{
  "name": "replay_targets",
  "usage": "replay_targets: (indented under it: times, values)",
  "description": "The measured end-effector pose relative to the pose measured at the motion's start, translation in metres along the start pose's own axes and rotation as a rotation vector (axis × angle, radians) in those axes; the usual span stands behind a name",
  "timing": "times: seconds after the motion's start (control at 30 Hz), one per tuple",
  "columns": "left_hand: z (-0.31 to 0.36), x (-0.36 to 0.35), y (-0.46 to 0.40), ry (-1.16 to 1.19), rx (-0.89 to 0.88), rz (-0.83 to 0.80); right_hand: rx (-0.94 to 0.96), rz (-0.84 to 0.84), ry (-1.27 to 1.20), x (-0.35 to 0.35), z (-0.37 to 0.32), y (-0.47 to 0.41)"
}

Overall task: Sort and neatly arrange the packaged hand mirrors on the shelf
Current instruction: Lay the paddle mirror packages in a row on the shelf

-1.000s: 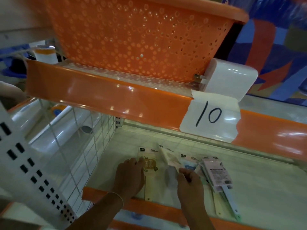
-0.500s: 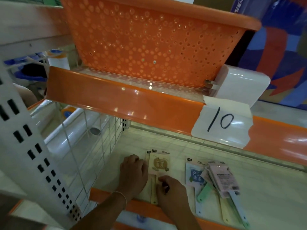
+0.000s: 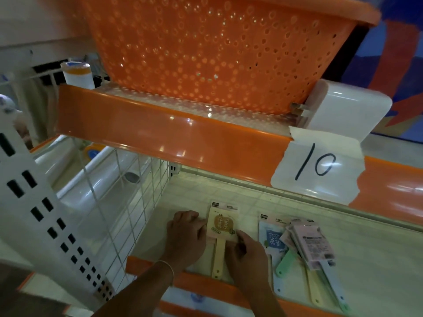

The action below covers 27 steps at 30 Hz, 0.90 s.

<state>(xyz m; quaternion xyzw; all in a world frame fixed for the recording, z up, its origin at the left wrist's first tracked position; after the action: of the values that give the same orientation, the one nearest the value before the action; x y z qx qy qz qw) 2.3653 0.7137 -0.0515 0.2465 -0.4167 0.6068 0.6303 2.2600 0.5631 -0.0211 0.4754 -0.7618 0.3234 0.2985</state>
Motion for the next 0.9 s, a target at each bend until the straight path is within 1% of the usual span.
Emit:
replay_targets:
  times: [0.17, 0.33, 0.47, 0.6, 0.9]
  values:
    - [0.0, -0.001, 0.001, -0.051, -0.026, -0.017, 0.022, 0.041, 0.015, -0.005, 0.007, 0.001]
    - [0.003, 0.0, 0.002, -0.046, -0.065, -0.007, 0.013, 0.017, 0.004, -0.003, 0.009, 0.002]
    - [0.0, 0.002, 0.0, 0.058, -0.027, -0.029, 0.043, 0.018, -0.023, 0.001, 0.006, 0.003]
    - [-0.002, 0.003, 0.001, 0.136, -0.017, -0.048, 0.07, 0.067, -0.046, 0.007, 0.002, 0.003]
    - [0.0, 0.005, 0.001, 0.171, -0.037, -0.03, 0.034, 0.12, -0.053, 0.004, 0.012, 0.003]
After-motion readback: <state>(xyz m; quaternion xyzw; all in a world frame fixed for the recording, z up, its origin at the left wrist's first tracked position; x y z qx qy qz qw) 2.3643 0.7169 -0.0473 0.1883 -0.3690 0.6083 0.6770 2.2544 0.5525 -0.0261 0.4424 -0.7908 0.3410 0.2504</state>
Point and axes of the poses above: each hand's wrist, its own y-axis away from the middle knuckle, its own x-axis out of the back of the hand, z = x × y, the point moved 7 cm from there along -y, towards the middle knuckle, and after that the axes turned 11 degrees about x, right-handed, at the moved point
